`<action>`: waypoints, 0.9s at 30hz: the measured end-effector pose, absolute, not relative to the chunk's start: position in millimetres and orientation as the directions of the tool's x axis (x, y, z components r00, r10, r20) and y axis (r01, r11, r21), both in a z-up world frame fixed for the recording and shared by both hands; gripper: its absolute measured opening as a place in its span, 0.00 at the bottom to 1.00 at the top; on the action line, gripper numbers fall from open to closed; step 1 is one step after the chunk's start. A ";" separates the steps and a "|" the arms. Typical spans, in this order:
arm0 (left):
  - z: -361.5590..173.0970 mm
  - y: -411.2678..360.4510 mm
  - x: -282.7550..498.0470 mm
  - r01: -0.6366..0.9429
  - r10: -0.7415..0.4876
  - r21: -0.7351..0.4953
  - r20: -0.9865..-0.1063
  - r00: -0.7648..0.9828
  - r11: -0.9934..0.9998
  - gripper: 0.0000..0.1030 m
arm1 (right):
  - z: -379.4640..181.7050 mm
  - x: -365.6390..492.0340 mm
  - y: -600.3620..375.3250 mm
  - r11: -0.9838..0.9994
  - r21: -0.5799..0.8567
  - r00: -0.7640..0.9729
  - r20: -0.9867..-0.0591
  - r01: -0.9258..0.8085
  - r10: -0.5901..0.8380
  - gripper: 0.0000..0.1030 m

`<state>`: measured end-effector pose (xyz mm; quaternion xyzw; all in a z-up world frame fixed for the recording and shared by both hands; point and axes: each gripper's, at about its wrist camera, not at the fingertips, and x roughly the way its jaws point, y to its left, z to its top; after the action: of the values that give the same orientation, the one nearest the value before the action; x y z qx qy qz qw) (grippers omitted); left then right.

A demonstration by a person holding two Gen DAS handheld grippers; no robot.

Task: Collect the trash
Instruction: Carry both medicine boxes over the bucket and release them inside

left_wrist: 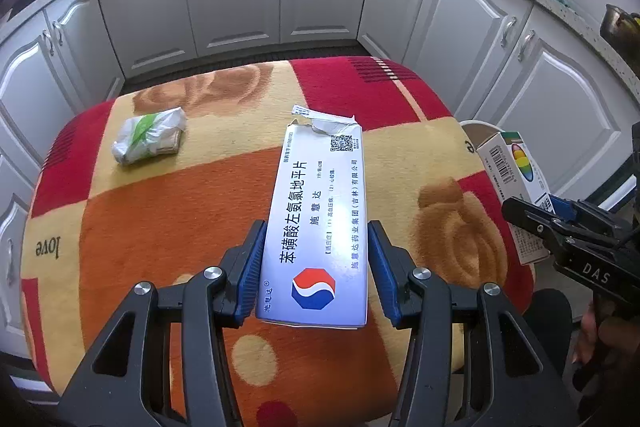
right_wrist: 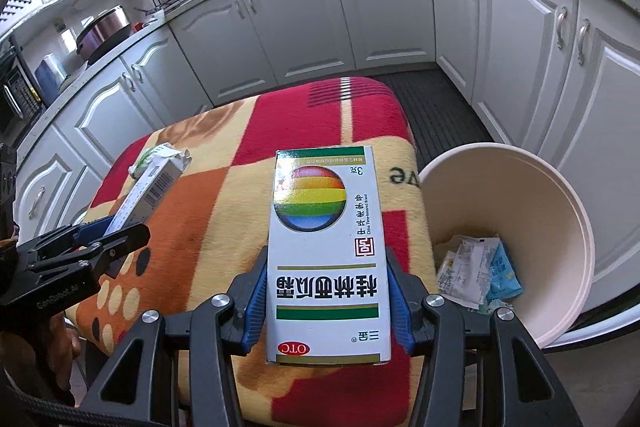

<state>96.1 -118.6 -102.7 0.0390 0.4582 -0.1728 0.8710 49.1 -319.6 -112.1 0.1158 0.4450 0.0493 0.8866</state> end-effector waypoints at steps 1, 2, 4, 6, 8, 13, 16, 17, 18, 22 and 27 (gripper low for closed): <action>-103.0 -119.5 95.8 0.338 -0.266 -0.090 -0.812 0.520 0.937 0.46 | -112.1 49.3 -321.2 0.968 0.251 0.599 -0.778 0.019 0.190 0.48; -103.5 -121.1 96.0 0.341 -0.266 -0.089 -0.813 0.518 0.936 0.46 | -112.5 48.9 -323.4 0.967 0.252 0.599 -0.778 0.023 0.188 0.48; -104.6 -123.8 96.1 0.345 -0.267 -0.088 -0.815 0.515 0.935 0.46 | -113.4 47.9 -325.7 0.967 0.253 0.598 -0.779 0.028 0.187 0.48; -105.7 -126.8 96.5 0.349 -0.269 -0.089 -0.816 0.512 0.933 0.46 | -114.6 47.3 -327.7 0.967 0.254 0.597 -0.781 0.032 0.185 0.48; -106.7 -130.7 96.8 0.354 -0.272 -0.090 -0.817 0.508 0.931 0.46 | -115.5 46.9 -329.0 0.967 0.253 0.596 -0.782 0.035 0.183 0.48; -108.0 -140.4 97.1 0.366 -0.283 -0.097 -0.820 0.497 0.925 0.46 | -119.2 44.2 -338.2 0.967 0.250 0.594 -0.786 0.054 0.170 0.48; -108.4 -149.5 97.8 0.379 -0.295 -0.104 -0.821 0.489 0.919 0.46 | -121.1 42.8 -345.9 0.966 0.249 0.593 -0.789 0.071 0.160 0.48; -108.5 -152.7 98.1 0.384 -0.299 -0.106 -0.821 0.486 0.917 0.46 | -122.1 42.3 -349.6 0.965 0.251 0.592 -0.790 0.078 0.157 0.48; -108.5 -156.2 98.0 0.389 -0.303 -0.108 -0.821 0.483 0.915 0.46 | -123.3 41.5 -353.8 0.964 0.252 0.591 -0.792 0.087 0.153 0.48; -108.6 -172.5 98.6 0.411 -0.317 -0.112 -0.822 0.474 0.905 0.46 | -127.0 38.3 -370.3 0.959 0.256 0.589 -0.797 0.121 0.138 0.48; -108.4 -196.2 101.9 0.439 -0.333 -0.113 -0.820 0.465 0.891 0.46 | -129.1 33.8 -387.0 0.953 0.263 0.591 -0.797 0.152 0.125 0.48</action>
<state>101.9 -196.2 -108.4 0.0569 0.4651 -0.2261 0.8540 33.8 -387.0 -129.1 0.1535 0.4521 -0.0077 0.8786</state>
